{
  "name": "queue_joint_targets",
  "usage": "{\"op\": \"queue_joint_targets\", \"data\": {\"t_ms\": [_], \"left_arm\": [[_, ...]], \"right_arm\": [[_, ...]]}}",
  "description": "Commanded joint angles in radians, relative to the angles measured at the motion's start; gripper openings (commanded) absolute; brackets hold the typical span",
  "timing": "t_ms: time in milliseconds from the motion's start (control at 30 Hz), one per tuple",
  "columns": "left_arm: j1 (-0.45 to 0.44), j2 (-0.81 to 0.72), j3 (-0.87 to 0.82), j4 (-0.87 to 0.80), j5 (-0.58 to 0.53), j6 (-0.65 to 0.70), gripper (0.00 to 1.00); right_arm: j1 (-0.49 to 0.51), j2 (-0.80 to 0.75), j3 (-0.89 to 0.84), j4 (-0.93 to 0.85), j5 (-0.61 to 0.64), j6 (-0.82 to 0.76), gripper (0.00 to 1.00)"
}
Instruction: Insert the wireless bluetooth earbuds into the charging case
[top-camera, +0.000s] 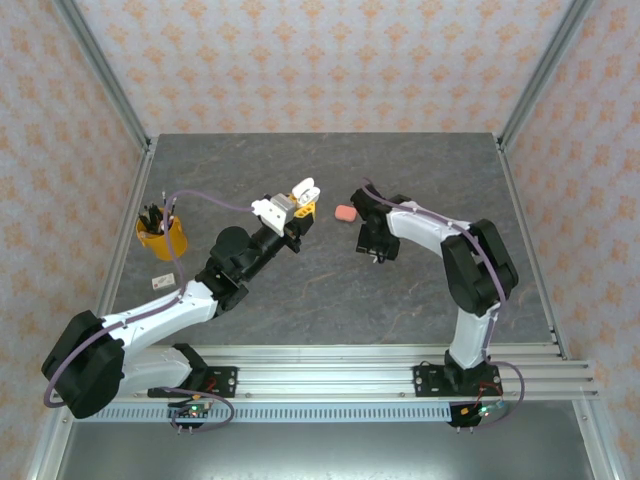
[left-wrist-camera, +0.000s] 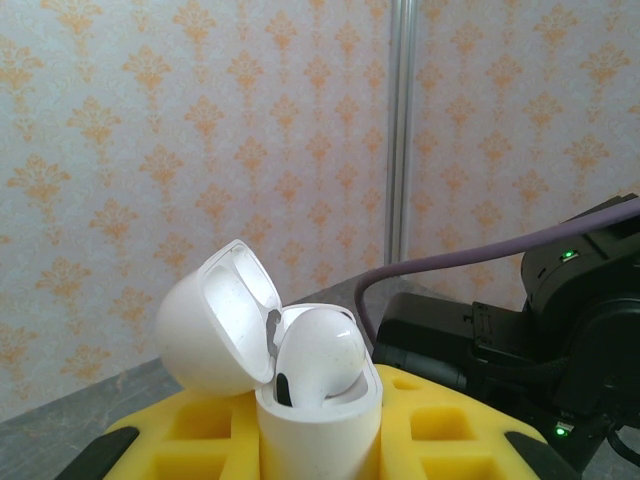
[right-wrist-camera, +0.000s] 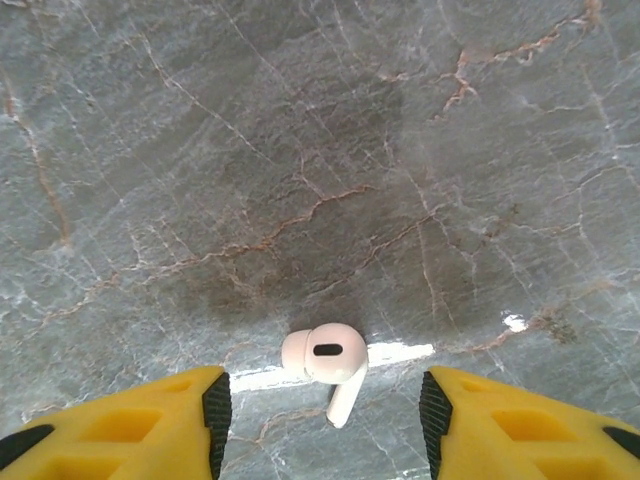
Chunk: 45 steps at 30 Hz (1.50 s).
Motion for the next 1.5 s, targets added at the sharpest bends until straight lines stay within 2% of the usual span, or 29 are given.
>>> {"op": "queue_joint_targets", "data": {"t_ms": [0,633,1200,1467], "left_arm": [[0.008,-0.013,0.024,0.021,0.006,-0.005,0.00],[0.008,-0.011,0.016,0.026,0.005,-0.003,0.00],[0.009,-0.015,0.009,0.027,-0.001,0.002,0.00],[0.009,-0.014,0.012,0.028,-0.001,-0.001,0.00]], "right_arm": [[0.005,0.031,0.032,-0.040,0.034,0.000,0.53],[0.005,0.080,0.061,-0.049,0.078,-0.040,0.44],[0.005,0.078,0.036,-0.031,0.062,-0.038,0.40],[0.005,0.069,0.022,-0.024,0.059,-0.039,0.34]]}}
